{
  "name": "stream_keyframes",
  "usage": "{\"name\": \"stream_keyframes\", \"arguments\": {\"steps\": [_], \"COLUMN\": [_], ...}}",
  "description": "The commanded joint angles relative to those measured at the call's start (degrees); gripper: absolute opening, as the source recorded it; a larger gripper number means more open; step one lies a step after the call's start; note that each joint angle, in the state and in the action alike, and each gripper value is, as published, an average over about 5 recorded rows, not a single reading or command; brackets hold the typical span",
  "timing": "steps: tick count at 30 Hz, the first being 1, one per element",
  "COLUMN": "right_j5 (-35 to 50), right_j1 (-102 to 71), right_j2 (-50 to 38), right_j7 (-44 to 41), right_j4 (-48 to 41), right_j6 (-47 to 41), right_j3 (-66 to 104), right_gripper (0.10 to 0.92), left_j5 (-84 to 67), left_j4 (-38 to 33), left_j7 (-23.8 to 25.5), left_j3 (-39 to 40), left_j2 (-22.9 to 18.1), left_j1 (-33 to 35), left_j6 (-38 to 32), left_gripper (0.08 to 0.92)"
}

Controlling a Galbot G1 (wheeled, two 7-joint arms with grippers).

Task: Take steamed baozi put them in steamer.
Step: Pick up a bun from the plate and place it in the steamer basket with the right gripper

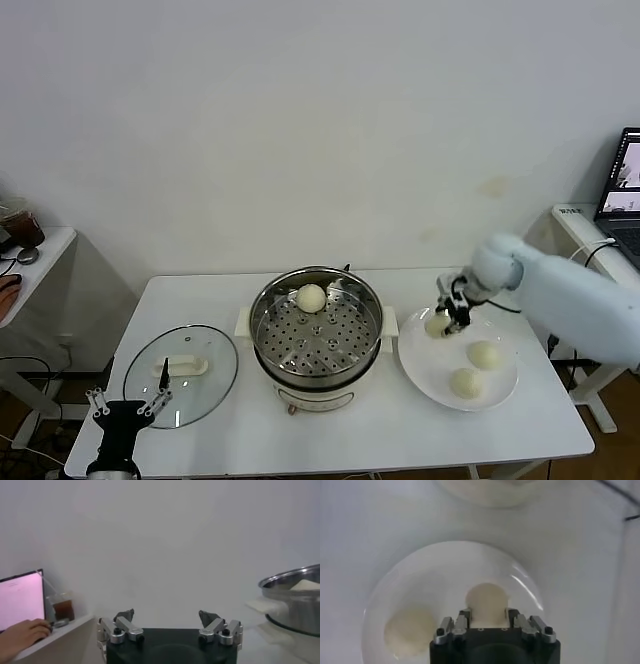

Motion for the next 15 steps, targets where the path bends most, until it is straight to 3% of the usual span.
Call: {"name": "stream_keyframes", "arguments": {"steps": [1, 8, 15], "right_j5": [16.28, 29.89, 32.08], "right_j1": [25.97, 28.3, 19.12], "right_j2": [3.72, 16.09, 28.98], "right_j7": [-0.29, 7.15, 13.63], "right_j4": [6.58, 12.27, 6.72], "right_j6": [-4.39, -15.0, -22.15], "right_j3": [-14.39, -19.84, -17.83], "right_gripper": [0.475, 0.483, 0.484], "left_j5": [-0.31, -0.62, -0.41], "left_j4": [-0.04, 0.15, 0.35], "left_j7": [0.05, 0.2, 0.16], "left_j3": [0.32, 0.79, 0.47], "left_j2": [0.46, 1.23, 0.9], "left_j1": [-0.74, -1.74, -1.82], "left_j6": [0.31, 0.62, 0.64], "left_gripper": [0.823, 0.823, 0.823]}}
